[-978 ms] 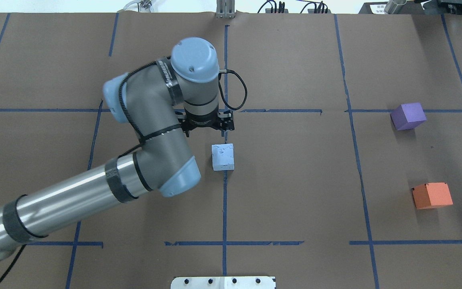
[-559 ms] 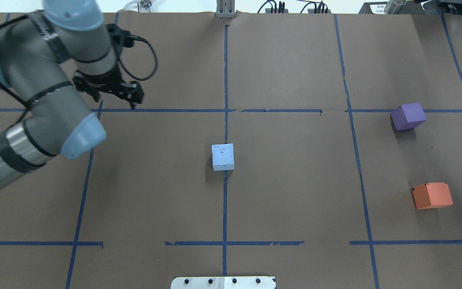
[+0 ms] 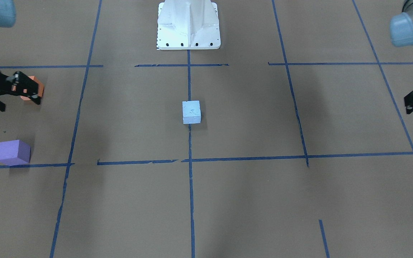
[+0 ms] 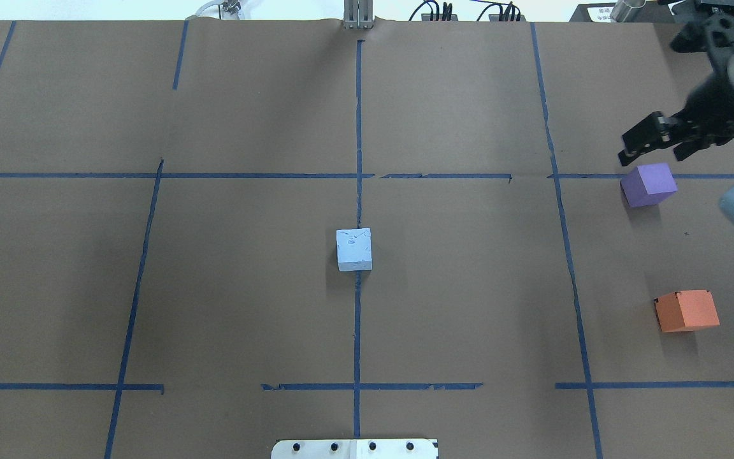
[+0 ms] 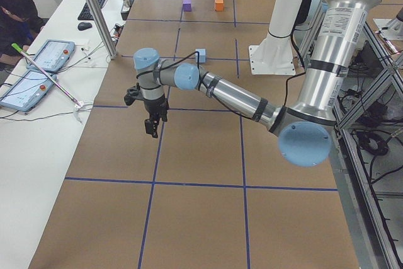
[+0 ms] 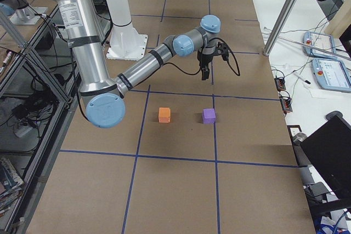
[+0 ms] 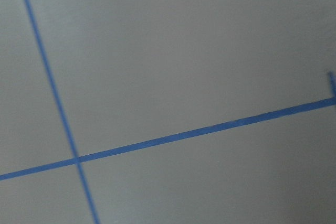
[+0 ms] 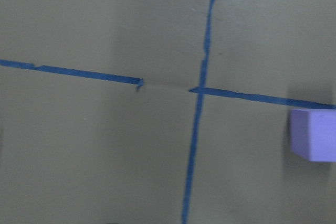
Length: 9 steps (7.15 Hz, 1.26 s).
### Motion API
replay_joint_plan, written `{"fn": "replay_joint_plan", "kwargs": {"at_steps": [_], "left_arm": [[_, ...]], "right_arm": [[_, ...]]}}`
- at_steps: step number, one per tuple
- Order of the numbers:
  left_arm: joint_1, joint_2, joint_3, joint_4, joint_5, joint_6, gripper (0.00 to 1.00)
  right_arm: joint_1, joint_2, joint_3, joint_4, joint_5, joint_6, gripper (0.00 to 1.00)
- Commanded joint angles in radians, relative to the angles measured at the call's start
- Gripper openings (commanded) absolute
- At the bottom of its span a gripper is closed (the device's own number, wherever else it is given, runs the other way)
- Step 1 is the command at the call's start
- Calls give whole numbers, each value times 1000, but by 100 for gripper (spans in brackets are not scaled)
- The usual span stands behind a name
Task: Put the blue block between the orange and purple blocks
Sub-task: 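Reach the right gripper to the light blue cube and grasp it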
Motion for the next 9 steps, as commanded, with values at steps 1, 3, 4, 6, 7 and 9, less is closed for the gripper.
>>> {"fn": "replay_joint_plan", "kwargs": {"at_steps": [1,3,4,6,7,9], "left_arm": [[-133,196,12,-124,-68,156,100],[-173,276,17,-203,-135,183,100],[-173,276,17,-203,-164,180,100],[-173,276,12,-203,-164,177,100],[-173,276,5,-203,-166,174,100],[-173,275,3,-203,-166,173,100]], "right_arm": [[-239,160,-12,-2,-148,295,100],[-388,304,-100,-5,-289,488,100],[-436,399,-215,-2,-337,551,100],[-488,494,-343,23,-380,592,100],[-499,523,-424,106,-397,624,100],[-521,544,-486,126,-405,626,100]]}}
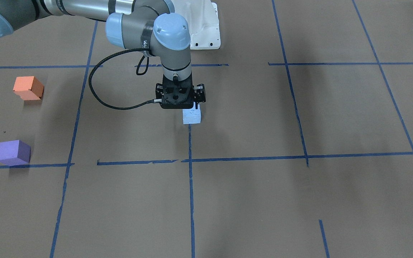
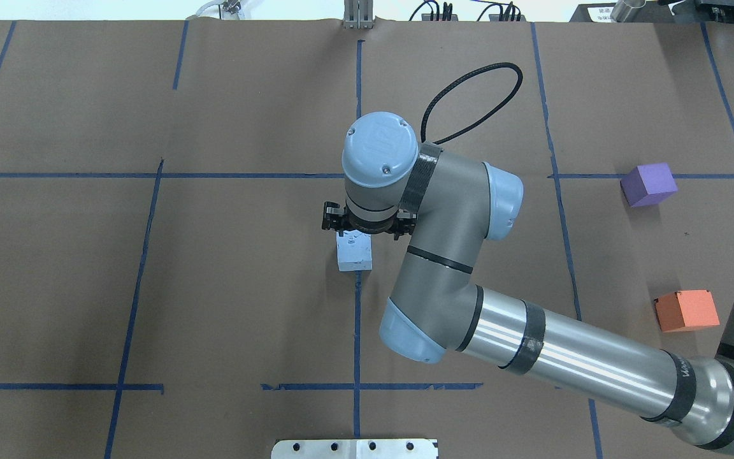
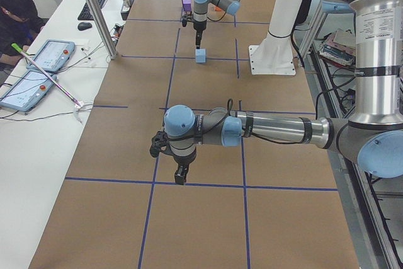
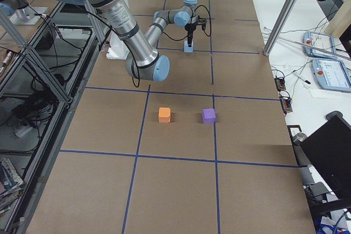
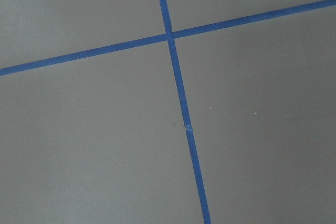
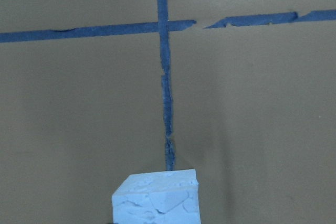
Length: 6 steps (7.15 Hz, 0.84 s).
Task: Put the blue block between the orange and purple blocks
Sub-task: 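Reach the right gripper to the light blue cube and grasp it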
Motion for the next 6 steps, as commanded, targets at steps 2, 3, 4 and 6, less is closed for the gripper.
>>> {"fn": "replay_joint_plan", "kwargs": {"at_steps": [2,3,4,6], "left_arm": [[0,-1,1,1,-6,0,100],[0,-1,3,1,-13,0,100],[0,0,-2,1,-13,0,100],[0,0,6,1,-16,0,100]], "right_arm": [[-35,16,-59,16,-27,-10,100],[-40,27,-74,17,-28,-10,100],[-44,45,-106,21,-30,-10,100],[-52,56,-148,24,-51,-27,100]]}}
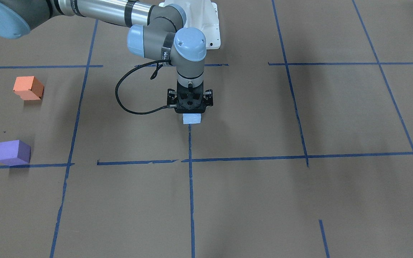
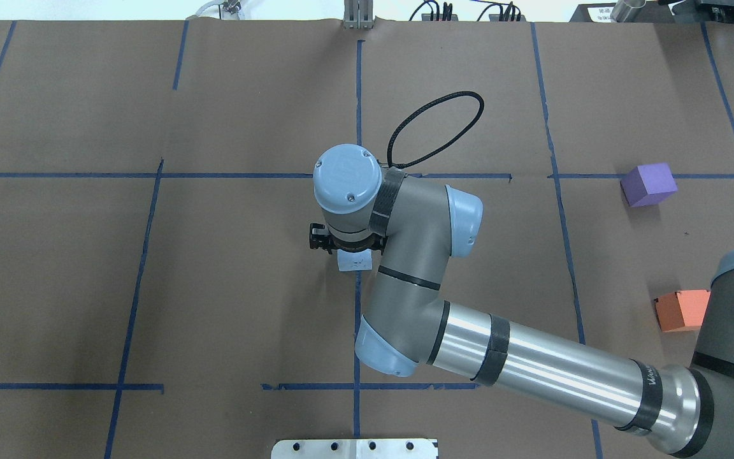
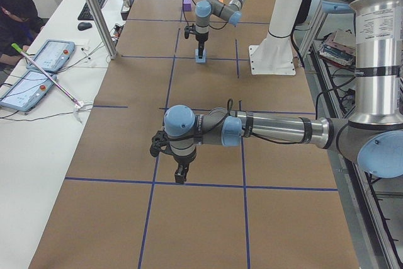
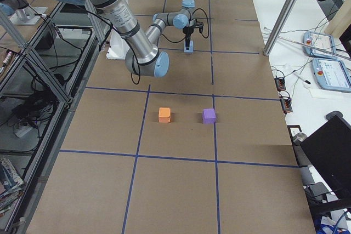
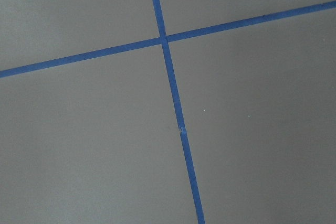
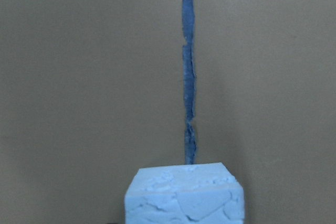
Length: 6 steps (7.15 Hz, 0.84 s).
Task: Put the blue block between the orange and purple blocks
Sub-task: 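Carry the light blue cube with the right gripper toward the purple cube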
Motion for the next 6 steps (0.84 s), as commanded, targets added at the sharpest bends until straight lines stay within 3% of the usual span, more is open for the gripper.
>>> {"fn": "replay_joint_plan", "kwargs": {"at_steps": [1,2,3,4,6], "left_arm": [[-2,0,3,0,-2,2,100],[0,0,1,-1,-2,0,100],[0,0,1,0,-2,0,100],[0,0,0,0,-2,0,100],[0,0,0,0,-2,0,100]], "right_arm": [[-3,4,-24,2,-10,-29,93],[-3,4,-24,1,-10,-38,45],[0,4,-15,0,-5,-47,24],[38,-3,22,-4,27,-52,22],[192,-173,172,-10,166,-179,22]]}}
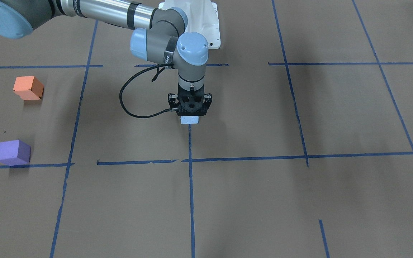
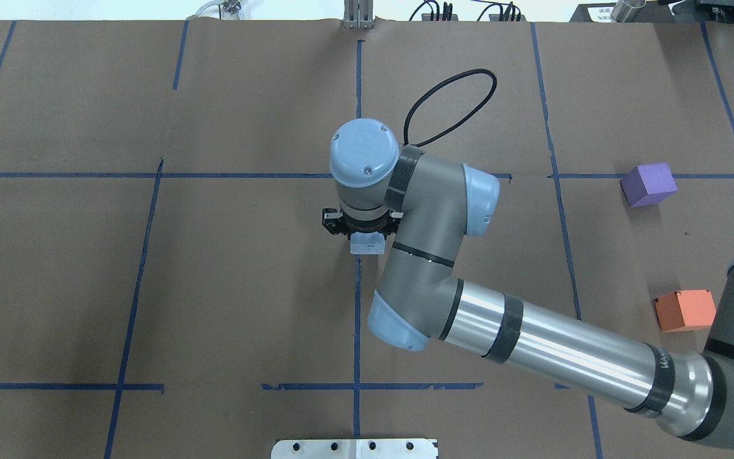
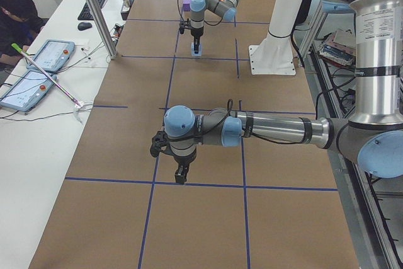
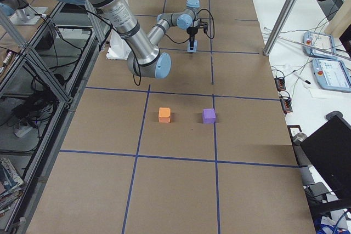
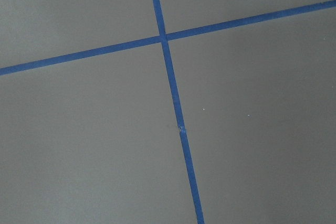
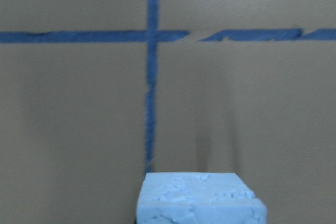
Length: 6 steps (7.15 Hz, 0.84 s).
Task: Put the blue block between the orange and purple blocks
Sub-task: 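Carry the light blue cube with the right gripper toward the purple cube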
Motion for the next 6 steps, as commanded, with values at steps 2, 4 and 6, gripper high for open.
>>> {"fn": "replay_joint_plan", "kwargs": {"at_steps": [2,4,6], "left_arm": [[0,0,3,-1,-1,1,100],[0,2,1,-1,-1,2,100],[0,14,-9,-1,-1,0,100]], "right_arm": [[249,-374,266,3,157,-395,22],[404,-594,286,53,208,-616,22],[439,-786,283,281,242,-563,24]]}}
